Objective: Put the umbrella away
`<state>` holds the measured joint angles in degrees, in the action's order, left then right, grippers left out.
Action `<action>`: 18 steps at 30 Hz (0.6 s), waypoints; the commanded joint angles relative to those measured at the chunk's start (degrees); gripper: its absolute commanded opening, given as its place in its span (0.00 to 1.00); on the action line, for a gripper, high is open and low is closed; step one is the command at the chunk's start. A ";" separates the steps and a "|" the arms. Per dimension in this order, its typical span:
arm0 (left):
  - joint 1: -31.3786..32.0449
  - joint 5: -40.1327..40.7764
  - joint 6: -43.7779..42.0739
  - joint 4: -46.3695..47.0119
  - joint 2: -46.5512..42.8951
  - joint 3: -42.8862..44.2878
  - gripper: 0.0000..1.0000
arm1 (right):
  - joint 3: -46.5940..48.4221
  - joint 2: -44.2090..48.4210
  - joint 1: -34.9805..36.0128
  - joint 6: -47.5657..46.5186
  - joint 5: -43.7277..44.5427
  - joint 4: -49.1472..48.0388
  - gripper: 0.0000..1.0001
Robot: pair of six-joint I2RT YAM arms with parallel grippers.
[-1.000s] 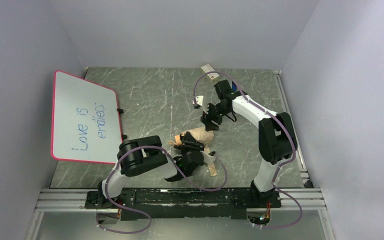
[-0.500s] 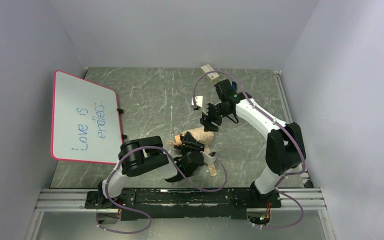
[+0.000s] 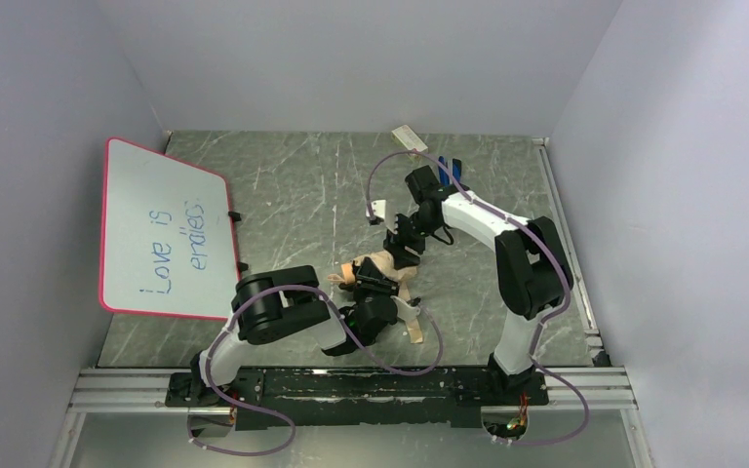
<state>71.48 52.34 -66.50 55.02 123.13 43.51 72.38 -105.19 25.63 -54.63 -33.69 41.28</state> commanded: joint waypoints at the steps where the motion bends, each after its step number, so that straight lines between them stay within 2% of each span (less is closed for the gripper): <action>1: 0.28 -3.22 1.57 -8.87 4.76 -3.05 0.05 | -0.99 -3.77 0.43 0.91 2.92 0.75 0.57; 9: 0.24 -2.61 1.72 -4.49 2.19 -3.24 0.05 | -1.45 -7.23 0.43 5.13 6.92 -0.04 0.25; 13: 0.24 -3.08 3.88 -6.52 -0.89 -1.91 0.07 | -1.90 -8.60 0.41 6.63 8.19 -0.35 0.17; 18: 0.32 -3.52 5.93 -7.91 -4.53 -0.97 0.38 | -3.48 -7.61 0.43 7.52 9.20 -2.36 0.15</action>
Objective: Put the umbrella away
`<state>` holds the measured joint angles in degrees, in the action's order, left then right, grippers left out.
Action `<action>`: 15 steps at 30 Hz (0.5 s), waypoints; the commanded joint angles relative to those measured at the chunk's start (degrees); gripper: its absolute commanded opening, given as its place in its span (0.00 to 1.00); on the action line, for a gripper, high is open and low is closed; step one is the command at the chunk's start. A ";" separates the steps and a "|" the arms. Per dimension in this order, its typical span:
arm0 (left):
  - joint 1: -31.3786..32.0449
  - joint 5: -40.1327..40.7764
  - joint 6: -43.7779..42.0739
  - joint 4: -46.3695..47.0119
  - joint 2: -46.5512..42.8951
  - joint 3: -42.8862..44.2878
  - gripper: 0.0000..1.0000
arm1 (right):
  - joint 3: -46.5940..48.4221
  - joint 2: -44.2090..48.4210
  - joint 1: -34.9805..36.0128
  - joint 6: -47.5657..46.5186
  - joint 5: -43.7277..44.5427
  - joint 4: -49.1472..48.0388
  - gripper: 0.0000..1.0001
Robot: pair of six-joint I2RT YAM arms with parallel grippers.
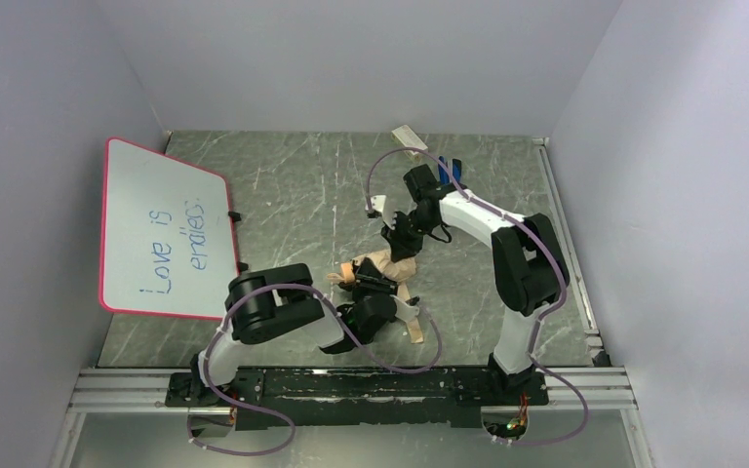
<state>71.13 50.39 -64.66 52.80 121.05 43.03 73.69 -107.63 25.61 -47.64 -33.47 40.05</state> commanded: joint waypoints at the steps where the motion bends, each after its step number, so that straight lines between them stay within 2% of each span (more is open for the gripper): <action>1: 0.74 -1.69 4.49 -6.11 -3.54 -0.53 0.41 | -4.97 -4.79 0.46 0.60 9.01 -1.35 0.15; 4: 1.16 -1.95 5.82 -6.85 -6.36 -1.15 0.54 | -5.71 -3.67 0.47 0.96 9.42 -2.31 0.15; 7: 2.14 -4.05 9.92 -11.07 -11.35 -1.60 0.59 | -7.06 -2.10 0.47 1.47 9.80 -4.17 0.15; 9: 2.71 -7.63 14.48 -16.55 -16.21 -1.92 0.72 | -8.38 -1.09 0.42 1.80 10.04 -5.69 0.16; 11: 2.87 -11.95 20.28 -21.92 -21.62 -2.32 0.76 | -9.95 -0.08 0.43 1.95 10.61 -7.52 0.16; 15: 2.79 -23.13 30.32 -30.00 -34.10 -4.33 0.77 | -13.83 2.41 0.49 2.19 12.54 -11.81 0.16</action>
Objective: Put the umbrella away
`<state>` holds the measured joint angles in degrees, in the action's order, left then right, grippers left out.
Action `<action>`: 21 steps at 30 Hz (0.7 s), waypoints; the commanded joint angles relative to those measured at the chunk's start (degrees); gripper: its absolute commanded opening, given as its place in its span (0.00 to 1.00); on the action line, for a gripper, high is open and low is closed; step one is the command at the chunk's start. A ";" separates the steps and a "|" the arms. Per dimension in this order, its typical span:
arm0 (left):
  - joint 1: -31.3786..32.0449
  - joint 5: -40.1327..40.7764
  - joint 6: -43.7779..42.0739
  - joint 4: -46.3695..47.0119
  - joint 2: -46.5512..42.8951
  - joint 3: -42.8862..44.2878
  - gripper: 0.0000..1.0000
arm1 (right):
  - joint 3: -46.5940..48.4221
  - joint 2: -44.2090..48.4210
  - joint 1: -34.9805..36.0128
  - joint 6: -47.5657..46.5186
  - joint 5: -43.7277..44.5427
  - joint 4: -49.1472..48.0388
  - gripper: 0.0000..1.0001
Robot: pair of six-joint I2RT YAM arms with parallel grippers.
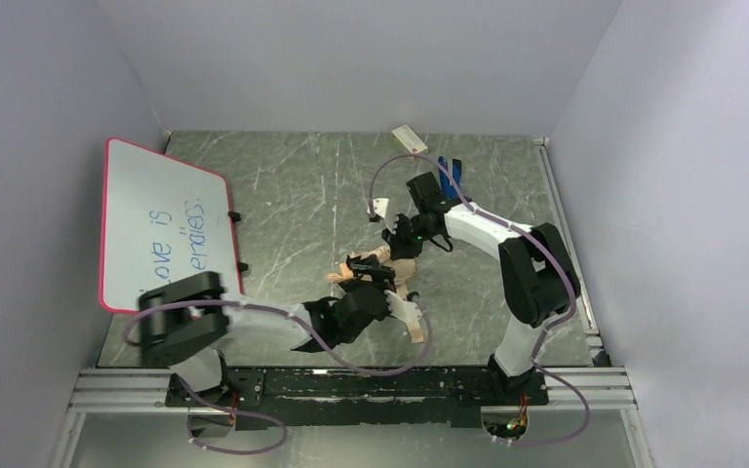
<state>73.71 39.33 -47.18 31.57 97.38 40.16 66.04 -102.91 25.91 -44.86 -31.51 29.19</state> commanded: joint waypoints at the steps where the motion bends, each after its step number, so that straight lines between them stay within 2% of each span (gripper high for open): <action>1: 0.10 -14.69 14.87 -9.93 -13.91 -2.22 0.77 | -7.12 -1.75 0.24 -0.46 11.27 -1.90 0.16; 5: -4.86 -27.53 23.38 -16.45 -25.53 -3.21 0.74 | -11.09 1.19 0.99 0.40 14.74 -6.61 0.18; 10: -18.33 -43.29 26.56 -22.60 -33.21 -1.89 0.74 | -17.47 6.50 3.64 1.01 19.29 -13.86 0.19; 15: -27.81 -53.16 25.09 -26.99 -29.54 2.83 0.77 | -23.13 11.35 7.49 2.20 23.99 -19.62 0.20; 21: -36.27 -63.98 26.69 -25.74 -20.69 9.69 0.77 | -28.69 16.36 12.90 4.18 28.29 -23.77 0.22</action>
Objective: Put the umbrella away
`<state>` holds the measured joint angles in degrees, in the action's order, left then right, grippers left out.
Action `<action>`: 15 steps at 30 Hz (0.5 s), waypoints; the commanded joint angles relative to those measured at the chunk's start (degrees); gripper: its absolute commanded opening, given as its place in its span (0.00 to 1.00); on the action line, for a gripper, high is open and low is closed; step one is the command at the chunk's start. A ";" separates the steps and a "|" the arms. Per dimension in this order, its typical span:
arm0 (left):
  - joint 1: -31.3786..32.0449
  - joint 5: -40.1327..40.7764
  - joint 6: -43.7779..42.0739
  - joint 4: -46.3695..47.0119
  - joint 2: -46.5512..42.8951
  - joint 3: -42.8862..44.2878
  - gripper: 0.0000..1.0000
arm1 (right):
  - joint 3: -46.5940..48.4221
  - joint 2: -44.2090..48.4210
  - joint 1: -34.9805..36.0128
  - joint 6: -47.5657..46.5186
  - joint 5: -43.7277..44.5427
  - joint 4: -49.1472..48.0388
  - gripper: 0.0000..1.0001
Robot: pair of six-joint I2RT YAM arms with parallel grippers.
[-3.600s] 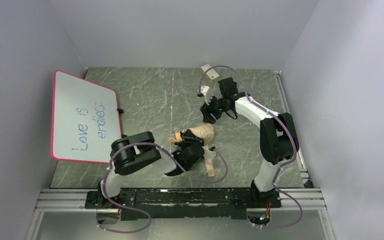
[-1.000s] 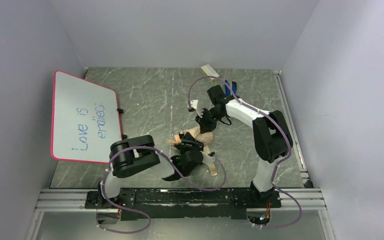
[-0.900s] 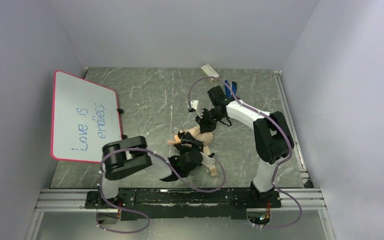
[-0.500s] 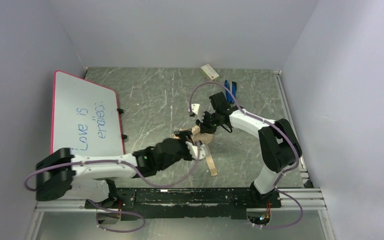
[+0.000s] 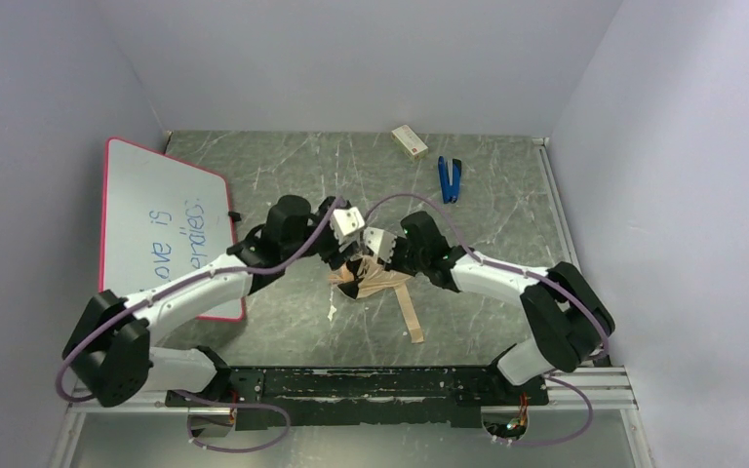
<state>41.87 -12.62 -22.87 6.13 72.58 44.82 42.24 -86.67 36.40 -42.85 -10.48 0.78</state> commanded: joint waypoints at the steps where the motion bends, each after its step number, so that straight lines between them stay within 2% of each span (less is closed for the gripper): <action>1: -5.97 -14.20 2.92 -0.16 5.92 6.22 0.77 | -5.52 0.83 2.81 2.73 7.79 4.36 0.22; 6: -9.15 -23.77 -0.11 -6.80 14.48 14.62 0.77 | -8.01 3.30 5.42 5.15 10.29 4.54 0.23; 15: -8.19 -32.43 -3.65 -22.33 30.15 26.80 0.77 | -11.24 5.15 9.92 8.14 13.37 3.54 0.24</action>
<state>32.86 -37.08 -23.88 -6.96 97.76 67.66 34.72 -80.60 44.42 -38.26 2.87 -4.19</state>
